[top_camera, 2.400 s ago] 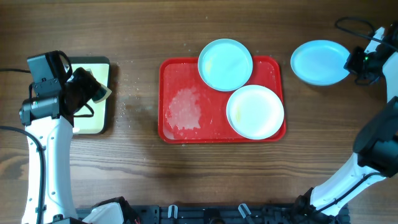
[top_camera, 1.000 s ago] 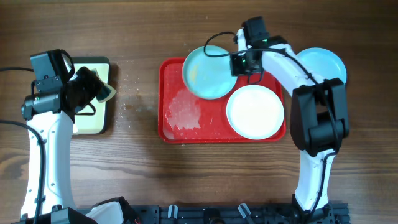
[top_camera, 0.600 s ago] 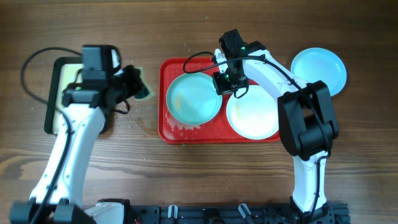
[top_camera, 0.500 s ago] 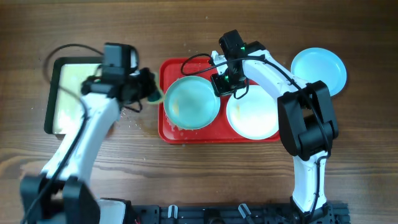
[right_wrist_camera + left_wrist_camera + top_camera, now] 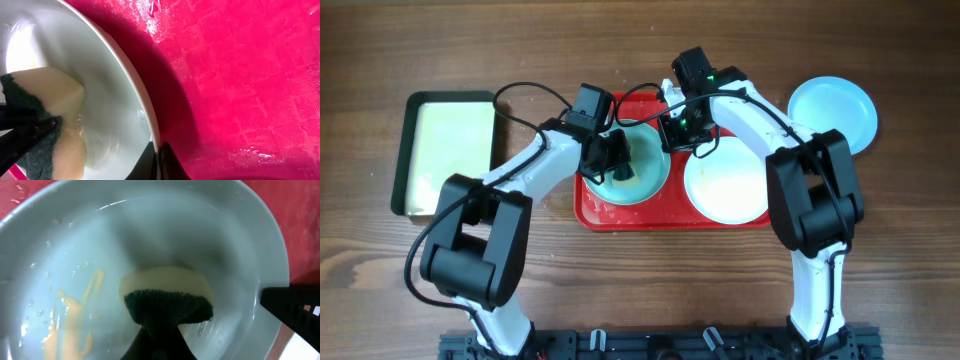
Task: Clean dirty plates on tray and stack at the side
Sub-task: 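Hold the second blue plate with the right gripper and scrub it with the sponge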
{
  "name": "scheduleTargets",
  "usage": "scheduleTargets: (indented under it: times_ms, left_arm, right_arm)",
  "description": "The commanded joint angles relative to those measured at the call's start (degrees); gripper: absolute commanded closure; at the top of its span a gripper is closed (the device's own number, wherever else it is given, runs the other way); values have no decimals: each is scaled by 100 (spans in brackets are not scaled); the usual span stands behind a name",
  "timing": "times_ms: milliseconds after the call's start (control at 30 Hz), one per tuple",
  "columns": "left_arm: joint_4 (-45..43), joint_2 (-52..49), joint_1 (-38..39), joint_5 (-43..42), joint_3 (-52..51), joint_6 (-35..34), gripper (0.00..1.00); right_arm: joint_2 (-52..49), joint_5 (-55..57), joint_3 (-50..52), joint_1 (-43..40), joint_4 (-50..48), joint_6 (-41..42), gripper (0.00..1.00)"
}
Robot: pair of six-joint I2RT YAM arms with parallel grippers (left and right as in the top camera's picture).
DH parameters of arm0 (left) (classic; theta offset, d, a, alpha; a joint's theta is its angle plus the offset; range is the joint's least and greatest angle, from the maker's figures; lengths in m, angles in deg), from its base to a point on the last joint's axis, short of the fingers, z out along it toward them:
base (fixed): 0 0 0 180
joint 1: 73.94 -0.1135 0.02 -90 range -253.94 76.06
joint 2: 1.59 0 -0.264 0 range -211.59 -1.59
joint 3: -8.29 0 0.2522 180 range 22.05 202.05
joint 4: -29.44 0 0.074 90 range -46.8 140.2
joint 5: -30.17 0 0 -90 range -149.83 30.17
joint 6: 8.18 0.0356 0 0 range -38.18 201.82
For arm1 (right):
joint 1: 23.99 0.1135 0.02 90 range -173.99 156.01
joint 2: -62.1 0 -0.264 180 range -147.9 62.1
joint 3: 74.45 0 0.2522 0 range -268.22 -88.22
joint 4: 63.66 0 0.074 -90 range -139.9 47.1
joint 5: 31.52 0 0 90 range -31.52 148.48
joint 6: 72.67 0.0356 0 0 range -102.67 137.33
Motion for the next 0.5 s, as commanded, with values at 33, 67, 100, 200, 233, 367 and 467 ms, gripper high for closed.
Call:
scheduleTargets:
  times_ms: [33,67,100,200,233,367,467]
  left_arm:
    - [363,-286,13,1764,-20,-57,96]
    - [531,-273,13,2380,-20,-57,96]
    - [695,-267,13,2924,-20,-57,96]
    - [1029,-61,13,4494,-9,-59,96]
    - [1023,35,13,4660,-9,-59,96]
    - [894,758,13,4315,52,-81,96]
    - [385,1375,-22,2116,59,-76,96]
  right_arm:
    - [-92,-142,17,28,13,83,96]
    - [-92,-142,17,28,15,85,95]
    - [-92,-138,17,28,13,81,96]
    - [-92,48,17,28,11,81,96]
    - [-92,52,17,28,11,83,96]
    - [-92,52,17,28,4,85,96]
    - [-92,50,17,28,7,90,96]
